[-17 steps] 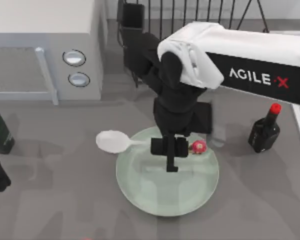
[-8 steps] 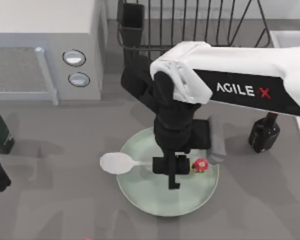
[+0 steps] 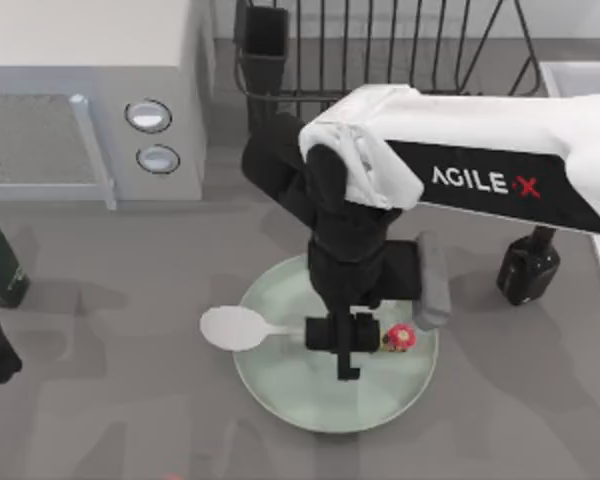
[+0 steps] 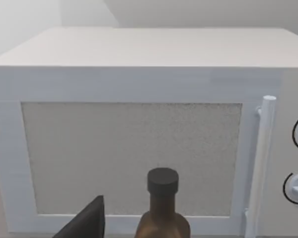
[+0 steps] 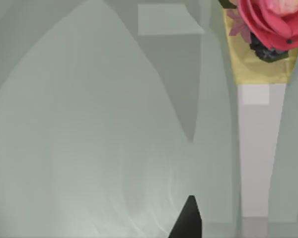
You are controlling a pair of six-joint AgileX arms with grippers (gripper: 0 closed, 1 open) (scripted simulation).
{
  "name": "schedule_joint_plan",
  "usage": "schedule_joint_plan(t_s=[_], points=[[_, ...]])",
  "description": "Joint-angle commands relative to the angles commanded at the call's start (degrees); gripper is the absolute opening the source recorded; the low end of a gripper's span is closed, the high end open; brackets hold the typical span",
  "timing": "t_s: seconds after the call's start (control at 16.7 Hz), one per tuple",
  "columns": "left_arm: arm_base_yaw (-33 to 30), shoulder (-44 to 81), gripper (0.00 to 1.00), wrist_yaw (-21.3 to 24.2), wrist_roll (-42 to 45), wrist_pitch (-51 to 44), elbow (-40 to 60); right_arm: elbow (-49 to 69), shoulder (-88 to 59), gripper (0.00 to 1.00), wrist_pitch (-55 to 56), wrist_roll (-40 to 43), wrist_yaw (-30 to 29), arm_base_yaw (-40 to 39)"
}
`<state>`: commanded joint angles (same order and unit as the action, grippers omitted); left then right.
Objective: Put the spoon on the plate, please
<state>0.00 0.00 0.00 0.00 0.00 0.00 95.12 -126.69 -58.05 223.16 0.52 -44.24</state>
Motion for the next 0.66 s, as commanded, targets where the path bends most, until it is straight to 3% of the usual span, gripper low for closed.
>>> schedule_joint_plan(t_s=[0.3,0.66], points=[[0.0,0.0,1.0,0.0,0.0,0.0,0.0,0.0,0.0,0.98,0.0,0.0,0.0,0.0],[0.0,0.0,1.0,0.0,0.0,0.0,0.0,0.0,0.0,1.0,0.0,0.0,0.0,0.0]])
